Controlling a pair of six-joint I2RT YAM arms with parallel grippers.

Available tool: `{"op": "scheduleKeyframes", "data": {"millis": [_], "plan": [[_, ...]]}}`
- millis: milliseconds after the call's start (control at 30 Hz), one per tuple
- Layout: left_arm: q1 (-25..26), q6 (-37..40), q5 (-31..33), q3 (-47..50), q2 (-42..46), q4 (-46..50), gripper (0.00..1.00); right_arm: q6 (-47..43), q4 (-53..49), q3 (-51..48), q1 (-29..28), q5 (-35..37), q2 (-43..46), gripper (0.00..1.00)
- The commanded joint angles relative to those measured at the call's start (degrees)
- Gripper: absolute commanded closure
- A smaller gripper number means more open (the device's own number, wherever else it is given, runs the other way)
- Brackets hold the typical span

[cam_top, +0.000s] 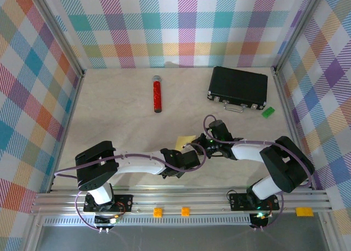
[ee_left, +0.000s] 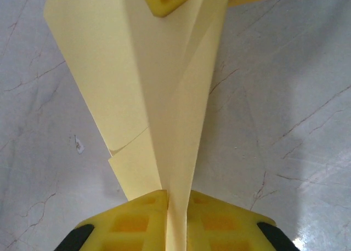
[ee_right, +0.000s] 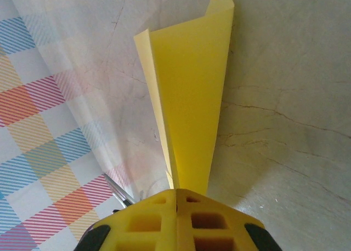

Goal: Fold a paper plane with a square sheet of paper (pick it up from the middle)

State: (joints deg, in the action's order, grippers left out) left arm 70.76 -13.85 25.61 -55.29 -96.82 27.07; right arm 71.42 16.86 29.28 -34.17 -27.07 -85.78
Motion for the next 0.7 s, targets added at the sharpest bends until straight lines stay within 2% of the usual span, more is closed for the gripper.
{"op": "scheduleKeyframes", "data": {"millis": [0, 333, 533, 667], "plan": [[0.5, 0.1, 0.6, -1.3, -1.0, 1.1, 0.85, 0.2, -0.6, 1.4, -0.4, -0.9, -0.6, 0.95], [0.5, 0.0, -0.2, -2.1, -0.7, 1.0, 0.82, 0.0, -0.9, 1.3, -0.4, -0.9, -0.5, 0.95], [0.5, -0.8, -0.6, -1.3, -1.1, 0.3, 0.93, 0.1, -1.0, 1.1, -0.4, -0.7, -0.4, 0.94], [0.5, -1.3, -0.4, -1.0, -1.2, 0.1, 0.91, -0.1, -1.2, 1.3, -0.4, -0.8, -0.4, 0.94]]}}
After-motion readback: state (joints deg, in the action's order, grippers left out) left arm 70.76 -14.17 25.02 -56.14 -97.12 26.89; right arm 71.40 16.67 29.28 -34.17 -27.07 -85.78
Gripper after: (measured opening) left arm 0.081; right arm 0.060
